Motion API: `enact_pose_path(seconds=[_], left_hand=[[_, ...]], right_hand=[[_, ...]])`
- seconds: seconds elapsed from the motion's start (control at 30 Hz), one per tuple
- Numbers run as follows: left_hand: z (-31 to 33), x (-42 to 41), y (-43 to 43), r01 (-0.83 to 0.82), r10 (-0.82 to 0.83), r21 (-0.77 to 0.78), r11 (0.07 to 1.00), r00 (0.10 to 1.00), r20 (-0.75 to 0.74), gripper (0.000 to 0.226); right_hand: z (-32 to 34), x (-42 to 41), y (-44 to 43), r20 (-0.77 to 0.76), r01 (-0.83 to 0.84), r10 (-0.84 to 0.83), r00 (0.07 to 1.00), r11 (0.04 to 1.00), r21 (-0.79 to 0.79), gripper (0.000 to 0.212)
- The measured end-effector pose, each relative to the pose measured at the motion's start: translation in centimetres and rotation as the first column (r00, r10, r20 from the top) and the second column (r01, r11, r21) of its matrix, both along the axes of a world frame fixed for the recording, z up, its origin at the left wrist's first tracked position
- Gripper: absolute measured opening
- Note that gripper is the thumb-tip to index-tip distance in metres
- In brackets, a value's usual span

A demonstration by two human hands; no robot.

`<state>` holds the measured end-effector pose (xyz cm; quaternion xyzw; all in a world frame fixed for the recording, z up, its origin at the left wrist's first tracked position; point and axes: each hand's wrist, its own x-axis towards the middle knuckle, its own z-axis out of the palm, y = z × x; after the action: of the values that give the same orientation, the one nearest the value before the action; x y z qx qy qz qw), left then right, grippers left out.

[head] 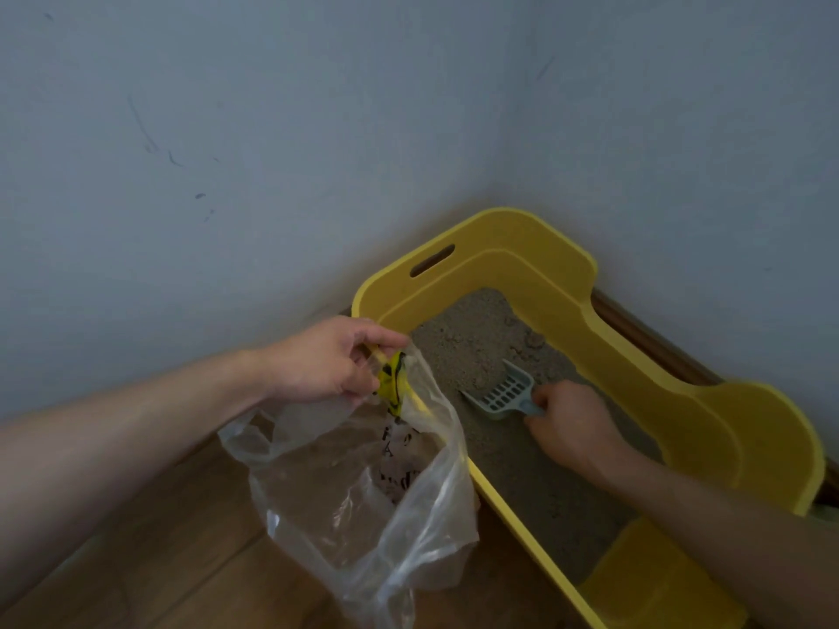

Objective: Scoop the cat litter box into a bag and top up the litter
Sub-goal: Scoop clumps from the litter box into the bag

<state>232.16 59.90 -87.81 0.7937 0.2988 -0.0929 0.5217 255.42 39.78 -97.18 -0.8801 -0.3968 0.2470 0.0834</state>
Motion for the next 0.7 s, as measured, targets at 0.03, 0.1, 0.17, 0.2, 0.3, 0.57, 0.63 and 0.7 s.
enact_pose_path(seconds=[0.03,0.1,0.17,0.2,0.3,0.57,0.63,0.7], left_hand=[[-0.1,0.0,0.1,0.002,-0.002,0.003,1.000,1.000,-0.001,0.063],[-0.5,0.2,0.3,0.005,-0.005,0.011,1.000,1.000,0.000,0.062],[-0.9,0.3,0.5,-0.001,0.001,0.002,1.000,1.000,0.000,0.060],[-1.1,0.4,0.6,-0.004,0.004,0.002,1.000,1.000,0.002,0.058],[-1.5,0.5,0.8,0.015,-0.015,0.020,1.000,1.000,0.011,0.055],[-1.9,0.5,1.0,0.020,-0.019,0.096,0.995,1.000,-0.005,0.053],[-1.9,0.4,1.0,0.018,-0.018,0.087,0.996,1.000,-0.002,0.053],[-1.9,0.4,1.0,0.013,-0.013,0.074,0.997,1.000,0.001,0.052]], right_hand=[[-0.2,0.0,0.6,0.001,-0.003,0.003,1.000,1.000,0.013,0.014],[-0.5,0.1,1.7,-0.001,0.001,-0.001,1.000,0.999,0.034,0.013],[-0.7,0.1,2.8,-0.008,0.021,-0.020,1.000,0.997,0.069,0.011],[-0.8,0.1,3.3,-0.003,0.027,-0.027,1.000,0.996,0.088,0.010],[-1.2,-0.3,5.1,0.001,0.030,-0.030,1.000,0.989,0.147,0.008],[-2.8,-0.9,6.9,0.043,0.004,-0.015,0.999,0.973,0.231,0.025],[-3.1,-1.1,6.7,0.031,0.015,-0.024,0.999,0.966,0.259,0.030],[-3.3,-1.3,6.4,0.021,0.016,-0.023,1.000,0.960,0.278,0.032]])
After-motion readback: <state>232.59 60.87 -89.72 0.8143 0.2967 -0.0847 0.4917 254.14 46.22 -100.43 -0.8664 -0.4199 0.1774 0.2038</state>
